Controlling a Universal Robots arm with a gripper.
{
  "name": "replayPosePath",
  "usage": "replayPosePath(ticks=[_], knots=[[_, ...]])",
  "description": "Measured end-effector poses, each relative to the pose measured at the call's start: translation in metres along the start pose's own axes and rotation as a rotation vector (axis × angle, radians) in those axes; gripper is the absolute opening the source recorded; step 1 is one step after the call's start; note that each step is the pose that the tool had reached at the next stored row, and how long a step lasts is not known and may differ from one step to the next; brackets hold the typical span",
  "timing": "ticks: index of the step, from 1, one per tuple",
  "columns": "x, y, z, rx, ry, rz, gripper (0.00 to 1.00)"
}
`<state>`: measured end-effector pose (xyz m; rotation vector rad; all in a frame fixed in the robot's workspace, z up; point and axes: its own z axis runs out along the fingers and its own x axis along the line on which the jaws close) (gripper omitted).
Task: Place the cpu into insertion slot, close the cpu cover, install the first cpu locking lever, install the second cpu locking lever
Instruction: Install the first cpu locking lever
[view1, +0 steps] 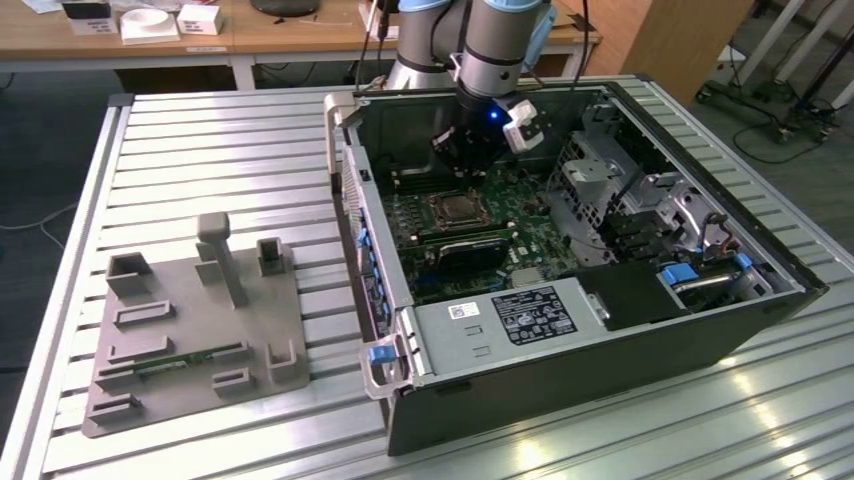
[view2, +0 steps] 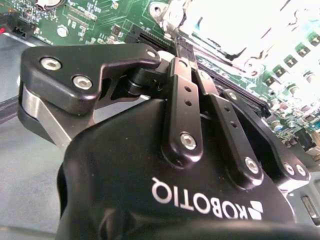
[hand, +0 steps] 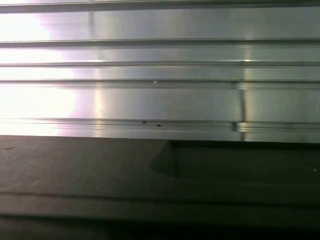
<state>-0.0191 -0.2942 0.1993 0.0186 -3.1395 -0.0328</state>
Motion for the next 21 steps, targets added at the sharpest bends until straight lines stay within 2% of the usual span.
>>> replayPosePath(ticks=[7, 15, 19, 21], knots=[[0.0002, -0.0004, -0.001, 0.0022, 0.0008, 0.0, 0.1], [0.0001, -0.001, 0.0012, 0.0156, 0.0014, 0.001, 0.1], [0.0001, -0.001, 0.0031, 0.016, 0.0012, 0.001, 0.1], [0.0, -0.0008, 0.0018, 0.0129, 0.0002, 0.001, 0.1]])
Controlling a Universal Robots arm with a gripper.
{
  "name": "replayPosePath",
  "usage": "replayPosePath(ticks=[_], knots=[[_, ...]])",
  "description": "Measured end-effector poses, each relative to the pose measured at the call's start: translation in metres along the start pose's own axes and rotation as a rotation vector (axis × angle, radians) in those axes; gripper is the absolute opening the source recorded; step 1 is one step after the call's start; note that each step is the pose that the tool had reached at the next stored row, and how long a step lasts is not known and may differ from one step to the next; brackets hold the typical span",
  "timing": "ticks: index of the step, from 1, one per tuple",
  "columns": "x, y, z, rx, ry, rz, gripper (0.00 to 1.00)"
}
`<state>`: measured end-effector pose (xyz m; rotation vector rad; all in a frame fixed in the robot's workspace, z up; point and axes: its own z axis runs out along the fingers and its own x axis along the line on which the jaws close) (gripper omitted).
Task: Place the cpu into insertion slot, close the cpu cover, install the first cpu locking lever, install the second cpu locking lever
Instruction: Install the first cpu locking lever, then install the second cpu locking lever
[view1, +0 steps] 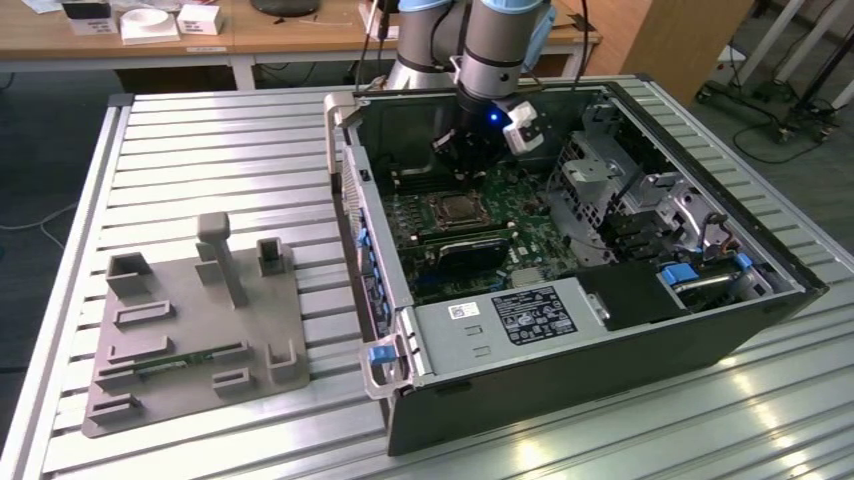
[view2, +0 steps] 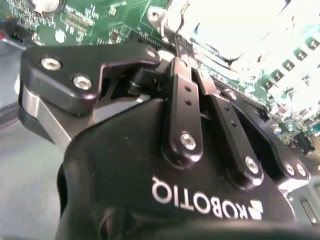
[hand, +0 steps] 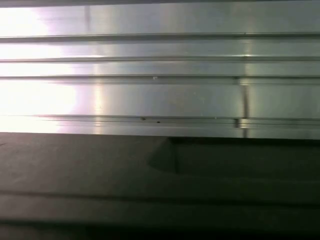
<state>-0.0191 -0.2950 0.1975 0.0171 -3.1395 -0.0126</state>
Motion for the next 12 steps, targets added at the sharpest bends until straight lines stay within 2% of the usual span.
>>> replayPosePath(ticks=[5, 12], knots=[[0.0001, 0.0, -0.0082, -0.0037, 0.0006, 0.0, 0.1], [0.0, 0.0, -0.0095, -0.0047, 0.0005, 0.0, 0.1]])
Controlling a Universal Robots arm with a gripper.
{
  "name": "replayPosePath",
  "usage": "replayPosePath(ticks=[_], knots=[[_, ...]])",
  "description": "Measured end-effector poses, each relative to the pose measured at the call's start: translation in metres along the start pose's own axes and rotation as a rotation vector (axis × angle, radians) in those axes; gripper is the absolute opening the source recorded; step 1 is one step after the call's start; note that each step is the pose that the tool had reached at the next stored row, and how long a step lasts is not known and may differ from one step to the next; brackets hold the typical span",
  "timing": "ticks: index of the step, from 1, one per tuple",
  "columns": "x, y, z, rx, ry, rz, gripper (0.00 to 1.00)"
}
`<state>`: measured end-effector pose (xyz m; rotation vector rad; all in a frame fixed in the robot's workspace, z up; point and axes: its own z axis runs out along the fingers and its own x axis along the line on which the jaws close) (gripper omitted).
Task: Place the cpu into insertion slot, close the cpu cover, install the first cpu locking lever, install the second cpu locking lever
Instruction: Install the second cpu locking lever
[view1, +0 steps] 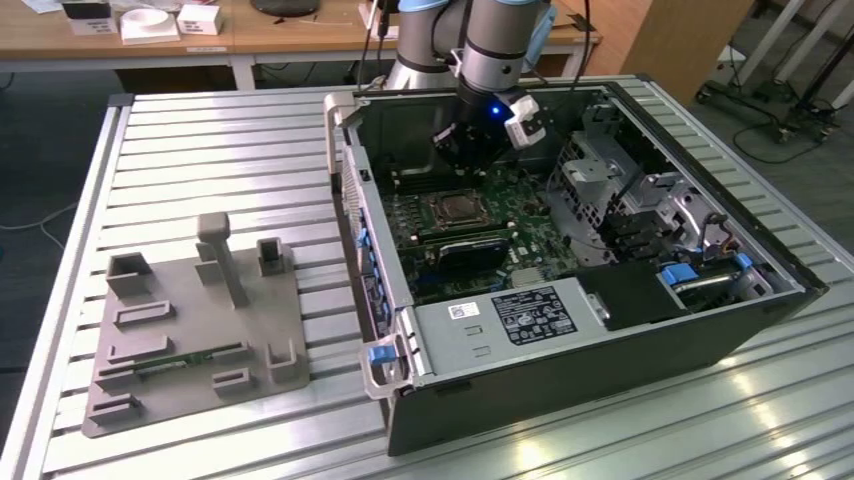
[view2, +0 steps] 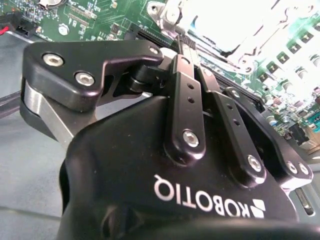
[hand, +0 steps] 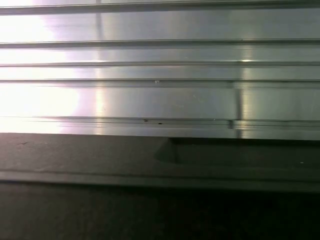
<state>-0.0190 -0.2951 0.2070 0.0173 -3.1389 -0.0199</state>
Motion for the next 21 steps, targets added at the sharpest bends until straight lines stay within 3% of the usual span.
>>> replayPosePath(ticks=[21], knots=[[0.0, -0.0096, -0.0001, 0.0007, 0.0001, 0.0, 0.1]])
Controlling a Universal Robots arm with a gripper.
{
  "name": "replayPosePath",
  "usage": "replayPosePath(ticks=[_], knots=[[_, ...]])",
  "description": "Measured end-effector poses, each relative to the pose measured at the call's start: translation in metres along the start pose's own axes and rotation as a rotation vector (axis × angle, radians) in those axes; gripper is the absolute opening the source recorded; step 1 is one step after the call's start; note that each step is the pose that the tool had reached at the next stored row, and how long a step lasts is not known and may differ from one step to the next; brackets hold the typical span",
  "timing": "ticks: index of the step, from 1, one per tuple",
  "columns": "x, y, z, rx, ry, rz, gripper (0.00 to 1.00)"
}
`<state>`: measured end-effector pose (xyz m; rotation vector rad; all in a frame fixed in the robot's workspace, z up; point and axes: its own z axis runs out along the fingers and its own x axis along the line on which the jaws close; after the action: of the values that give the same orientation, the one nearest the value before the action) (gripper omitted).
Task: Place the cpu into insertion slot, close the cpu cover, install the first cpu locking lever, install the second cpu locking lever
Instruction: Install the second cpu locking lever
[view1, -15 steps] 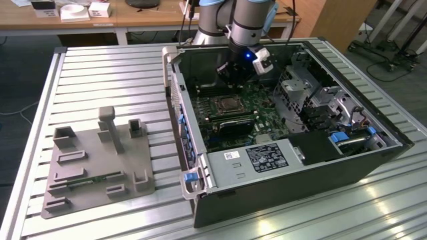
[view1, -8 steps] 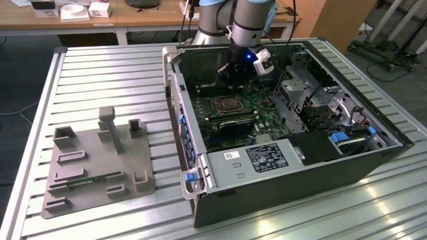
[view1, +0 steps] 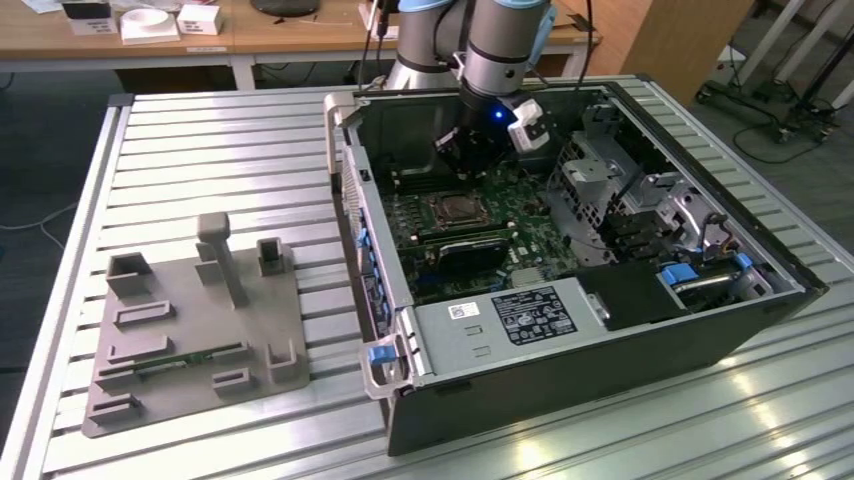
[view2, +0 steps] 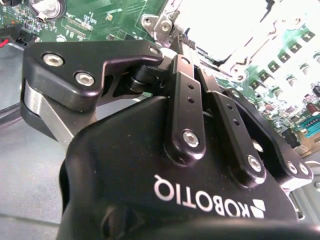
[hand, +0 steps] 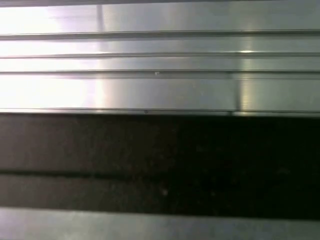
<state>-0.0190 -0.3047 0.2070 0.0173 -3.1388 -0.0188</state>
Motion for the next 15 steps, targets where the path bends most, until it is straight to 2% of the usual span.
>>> replayPosePath(ticks=[15], knots=[[0.0, -0.0022, -0.0003, 0.0057, 0.0, 0.0, 0.1]])
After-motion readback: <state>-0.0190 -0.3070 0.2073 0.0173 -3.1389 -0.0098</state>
